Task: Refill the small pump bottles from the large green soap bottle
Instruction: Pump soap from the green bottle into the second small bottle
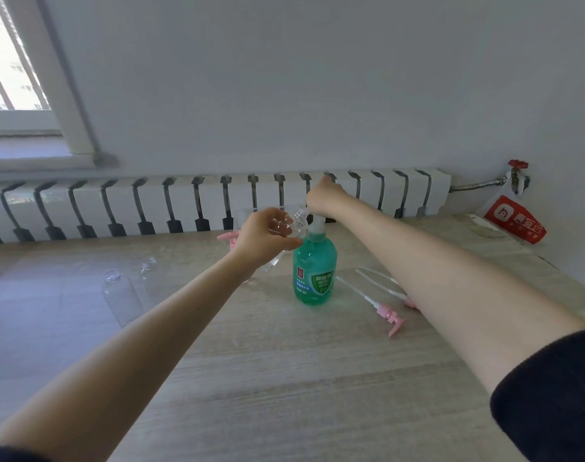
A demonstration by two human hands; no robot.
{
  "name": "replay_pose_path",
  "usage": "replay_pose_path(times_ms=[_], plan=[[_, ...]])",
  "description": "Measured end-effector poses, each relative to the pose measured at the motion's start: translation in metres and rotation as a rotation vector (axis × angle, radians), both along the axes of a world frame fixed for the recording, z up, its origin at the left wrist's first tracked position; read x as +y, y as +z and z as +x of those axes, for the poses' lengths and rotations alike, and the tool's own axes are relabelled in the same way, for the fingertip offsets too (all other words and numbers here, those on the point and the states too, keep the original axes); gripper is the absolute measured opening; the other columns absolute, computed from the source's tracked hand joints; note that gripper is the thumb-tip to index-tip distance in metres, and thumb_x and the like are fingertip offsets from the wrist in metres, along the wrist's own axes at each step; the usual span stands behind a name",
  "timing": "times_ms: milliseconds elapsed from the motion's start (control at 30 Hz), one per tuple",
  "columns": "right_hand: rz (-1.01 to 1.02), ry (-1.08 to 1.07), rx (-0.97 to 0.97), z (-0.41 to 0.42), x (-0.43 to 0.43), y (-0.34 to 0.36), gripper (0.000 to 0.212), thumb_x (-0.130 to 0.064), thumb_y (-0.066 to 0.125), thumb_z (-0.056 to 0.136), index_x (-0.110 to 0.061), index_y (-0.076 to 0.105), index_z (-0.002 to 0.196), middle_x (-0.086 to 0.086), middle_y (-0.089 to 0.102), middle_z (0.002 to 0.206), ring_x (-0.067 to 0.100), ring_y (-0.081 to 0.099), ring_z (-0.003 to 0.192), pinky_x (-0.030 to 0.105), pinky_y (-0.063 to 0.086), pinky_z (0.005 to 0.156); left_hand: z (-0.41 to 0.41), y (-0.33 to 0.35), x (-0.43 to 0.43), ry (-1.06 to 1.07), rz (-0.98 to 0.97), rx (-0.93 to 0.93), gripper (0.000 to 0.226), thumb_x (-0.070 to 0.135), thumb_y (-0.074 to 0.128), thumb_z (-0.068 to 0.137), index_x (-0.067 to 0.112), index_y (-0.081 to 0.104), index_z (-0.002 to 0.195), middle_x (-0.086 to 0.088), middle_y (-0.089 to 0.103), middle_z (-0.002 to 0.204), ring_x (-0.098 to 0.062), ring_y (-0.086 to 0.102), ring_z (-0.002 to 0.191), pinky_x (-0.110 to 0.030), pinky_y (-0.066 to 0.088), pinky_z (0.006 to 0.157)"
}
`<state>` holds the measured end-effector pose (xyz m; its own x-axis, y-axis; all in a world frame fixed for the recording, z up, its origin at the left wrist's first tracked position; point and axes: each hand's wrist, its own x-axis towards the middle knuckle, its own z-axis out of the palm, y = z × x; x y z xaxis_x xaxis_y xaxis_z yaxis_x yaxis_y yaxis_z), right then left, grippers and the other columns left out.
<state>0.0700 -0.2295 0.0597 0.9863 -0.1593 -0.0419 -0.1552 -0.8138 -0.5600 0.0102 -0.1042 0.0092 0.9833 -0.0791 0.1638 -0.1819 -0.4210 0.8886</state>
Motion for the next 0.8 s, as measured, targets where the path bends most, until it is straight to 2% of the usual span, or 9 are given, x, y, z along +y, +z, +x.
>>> replay_pose_path(times_ms=[133,167,200,267,367,500,567,667,800], plan=[[-0.018,0.010,0.007,-0.001,0.004,0.001,0.066,-0.005,0.044,0.094,-0.001,0.006,0.148,0.021,0.030,0.146,0.028,0.049,0.119,0.030,0.045,0.091,0.001,0.001,0.001,0.003,-0.005,0.008,0.041,0.008,0.077,0.074,0.008,0.060,0.112,-0.006,0.065,0.098,-0.019,0.064,0.092,-0.035,0.055,0.086],[-0.032,0.015,0.008,0.000,0.004,0.001,0.066,-0.006,0.043,0.094,-0.001,0.006,0.148,0.021,0.032,0.144,0.027,0.049,0.118,0.030,0.046,0.089,0.002,0.001,0.001,0.004,-0.007,0.010,0.042,0.007,0.077,0.074,0.008,0.060,0.112,-0.006,0.065,0.098,-0.019,0.064,0.091,-0.035,0.055,0.086],[-0.046,0.021,0.010,0.002,0.005,0.000,0.064,-0.006,0.043,0.094,-0.001,0.009,0.148,0.021,0.038,0.139,0.026,0.051,0.115,0.029,0.047,0.081,0.002,0.001,0.001,0.005,-0.008,0.011,0.042,0.007,0.077,0.074,0.008,0.059,0.112,-0.005,0.065,0.099,-0.018,0.064,0.091,-0.034,0.055,0.085],[-0.062,0.042,0.016,0.002,0.007,-0.001,0.058,-0.005,0.042,0.094,0.001,0.018,0.146,0.018,0.046,0.114,0.022,0.050,0.098,0.027,0.040,0.060,0.003,0.000,0.001,0.005,-0.008,0.011,0.040,0.007,0.077,0.074,0.010,0.059,0.110,-0.005,0.065,0.099,-0.018,0.064,0.091,-0.034,0.055,0.085],[-0.101,0.059,0.039,0.004,0.007,-0.006,0.055,-0.007,0.041,0.094,-0.001,0.023,0.145,0.013,0.041,0.101,0.021,0.044,0.086,0.025,0.030,0.050,0.004,-0.003,0.001,0.010,0.001,0.007,0.041,0.007,0.078,0.073,0.011,0.059,0.109,-0.005,0.065,0.097,-0.018,0.064,0.090,-0.034,0.055,0.085],[-0.134,0.090,0.014,0.004,0.003,-0.011,0.043,-0.009,0.040,0.095,-0.001,0.037,0.137,0.009,0.048,0.089,0.016,0.046,0.071,0.024,0.031,0.049,0.005,-0.007,0.001,0.004,0.011,0.000,0.042,0.007,0.078,0.073,0.010,0.059,0.110,-0.001,0.065,0.094,-0.015,0.064,0.088,-0.033,0.055,0.084],[-0.151,0.095,0.018,0.006,0.003,-0.014,0.037,-0.010,0.042,0.094,0.000,0.044,0.130,0.009,0.047,0.086,0.018,0.047,0.074,0.025,0.031,0.049,0.005,-0.010,0.001,0.011,0.021,0.001,0.044,0.008,0.078,0.073,0.009,0.060,0.113,0.000,0.065,0.093,-0.015,0.064,0.088,-0.033,0.055,0.084],[-0.181,0.107,0.033,0.007,0.004,-0.018,0.037,-0.010,0.042,0.094,0.000,0.043,0.130,0.011,0.048,0.090,0.021,0.048,0.081,0.026,0.032,0.051,0.004,-0.014,0.001,0.006,0.020,0.001,0.046,0.008,0.078,0.073,0.008,0.059,0.115,0.002,0.064,0.092,-0.014,0.064,0.088,-0.032,0.055,0.084],[-0.303,0.186,0.038,0.003,0.002,-0.016,0.024,-0.010,0.041,0.095,0.000,0.049,0.116,0.006,0.037,0.071,0.021,0.044,0.082,0.026,0.032,0.056,0.003,-0.014,0.001,0.005,0.019,0.004,0.045,0.008,0.078,0.074,0.009,0.059,0.114,0.000,0.064,0.095,-0.014,0.064,0.089,-0.031,0.055,0.083]])
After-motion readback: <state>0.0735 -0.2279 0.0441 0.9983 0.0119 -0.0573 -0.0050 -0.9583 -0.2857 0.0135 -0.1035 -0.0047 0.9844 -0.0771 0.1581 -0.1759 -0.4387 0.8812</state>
